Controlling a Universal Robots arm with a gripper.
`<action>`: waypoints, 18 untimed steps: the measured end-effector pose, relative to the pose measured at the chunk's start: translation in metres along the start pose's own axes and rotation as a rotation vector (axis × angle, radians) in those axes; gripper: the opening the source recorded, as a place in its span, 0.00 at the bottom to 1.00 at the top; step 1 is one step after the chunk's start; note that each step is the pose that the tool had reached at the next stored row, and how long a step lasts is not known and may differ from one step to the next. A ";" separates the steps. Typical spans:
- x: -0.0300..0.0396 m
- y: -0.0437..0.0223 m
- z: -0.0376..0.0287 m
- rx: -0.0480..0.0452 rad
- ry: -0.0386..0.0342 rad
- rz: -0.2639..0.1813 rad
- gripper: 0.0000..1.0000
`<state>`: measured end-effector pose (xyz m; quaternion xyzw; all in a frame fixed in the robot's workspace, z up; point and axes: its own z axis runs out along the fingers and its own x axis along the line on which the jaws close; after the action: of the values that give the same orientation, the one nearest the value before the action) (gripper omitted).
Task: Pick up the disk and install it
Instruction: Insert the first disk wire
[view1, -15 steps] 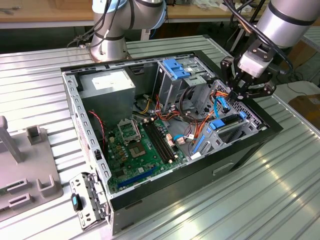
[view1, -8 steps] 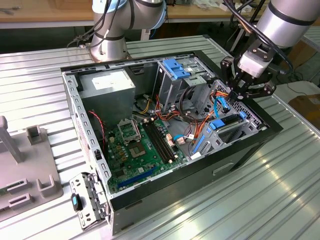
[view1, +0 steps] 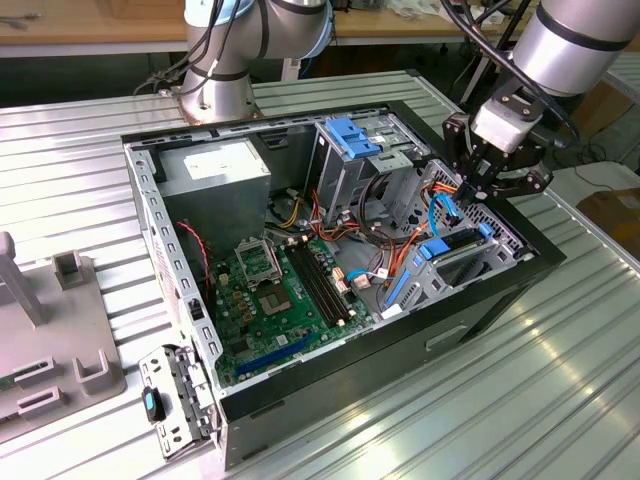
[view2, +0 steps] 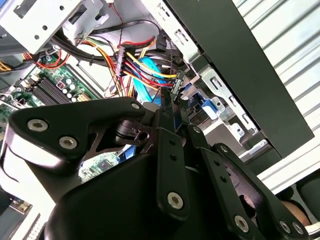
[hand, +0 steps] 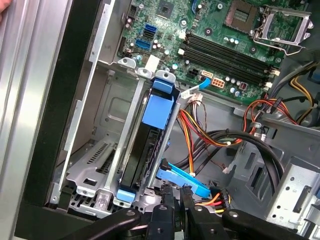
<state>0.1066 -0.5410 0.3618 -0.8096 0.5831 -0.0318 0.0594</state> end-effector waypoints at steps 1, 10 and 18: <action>0.0000 0.0000 0.0000 0.0001 0.0004 0.002 0.18; 0.0000 0.0000 0.0000 0.0001 0.0006 0.004 0.18; 0.0001 0.0000 0.0002 0.0004 0.0023 0.018 0.18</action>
<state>0.1067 -0.5410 0.3616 -0.8042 0.5905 -0.0324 0.0592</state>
